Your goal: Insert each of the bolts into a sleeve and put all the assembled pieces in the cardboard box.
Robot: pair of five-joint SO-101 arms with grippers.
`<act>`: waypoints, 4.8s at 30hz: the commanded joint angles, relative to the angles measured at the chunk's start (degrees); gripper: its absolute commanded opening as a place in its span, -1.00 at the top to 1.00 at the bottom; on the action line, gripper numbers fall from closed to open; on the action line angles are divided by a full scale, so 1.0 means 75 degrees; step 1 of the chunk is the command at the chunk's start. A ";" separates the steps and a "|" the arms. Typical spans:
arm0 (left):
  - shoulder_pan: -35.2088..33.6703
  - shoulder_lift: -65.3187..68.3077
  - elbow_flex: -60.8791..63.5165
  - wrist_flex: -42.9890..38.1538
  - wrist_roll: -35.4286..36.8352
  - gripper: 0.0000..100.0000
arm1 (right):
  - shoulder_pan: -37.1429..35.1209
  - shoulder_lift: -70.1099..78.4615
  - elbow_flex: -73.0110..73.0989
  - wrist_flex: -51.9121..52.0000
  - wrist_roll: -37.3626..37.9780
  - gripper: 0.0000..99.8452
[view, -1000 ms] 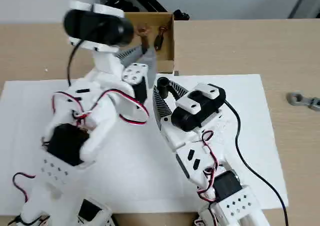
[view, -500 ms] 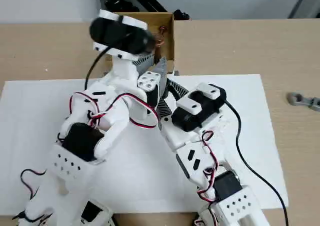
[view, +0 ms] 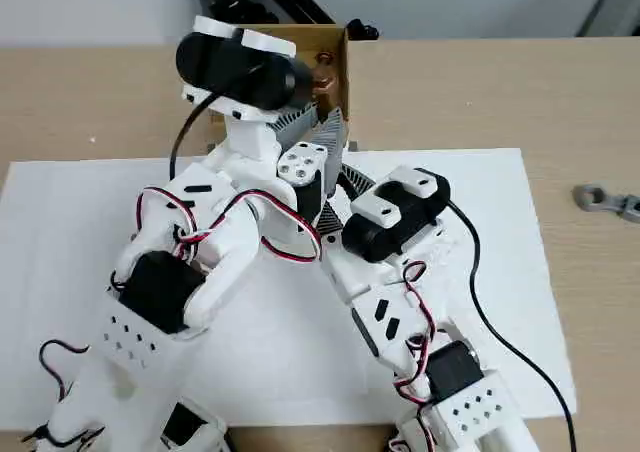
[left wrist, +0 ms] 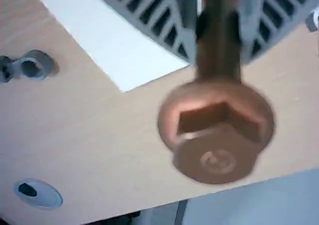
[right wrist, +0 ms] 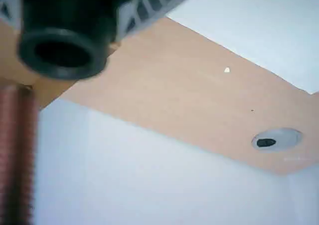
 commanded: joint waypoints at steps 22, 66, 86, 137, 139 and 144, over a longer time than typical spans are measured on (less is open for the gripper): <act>0.0000 -0.0223 -0.0404 0.0715 0.0059 0.99 | 0.0064 -0.0123 -0.0059 -0.0111 -0.0082 0.99; 0.0035 0.0258 -0.1084 0.1817 -0.0141 0.99 | 0.0029 -0.0182 -0.0094 0.0299 -0.0082 0.99; 0.0012 0.1242 -0.1565 0.2415 -0.0188 0.97 | 0.0053 -0.0193 -0.0105 0.0299 -0.0082 0.99; -0.3036 0.0727 -0.2714 0.5228 -0.1981 0.99 | 0.1272 0.9852 -0.9002 -0.0029 -0.0563 0.99; -0.3036 0.0668 -0.2714 0.5251 -0.1958 0.99 | 0.1307 1.0462 -0.9635 -0.0006 -0.0551 0.99; -0.3036 0.0012 -0.2702 0.5216 -0.1993 0.99 | 0.1366 1.1774 -1.0995 0.0006 -0.0539 0.99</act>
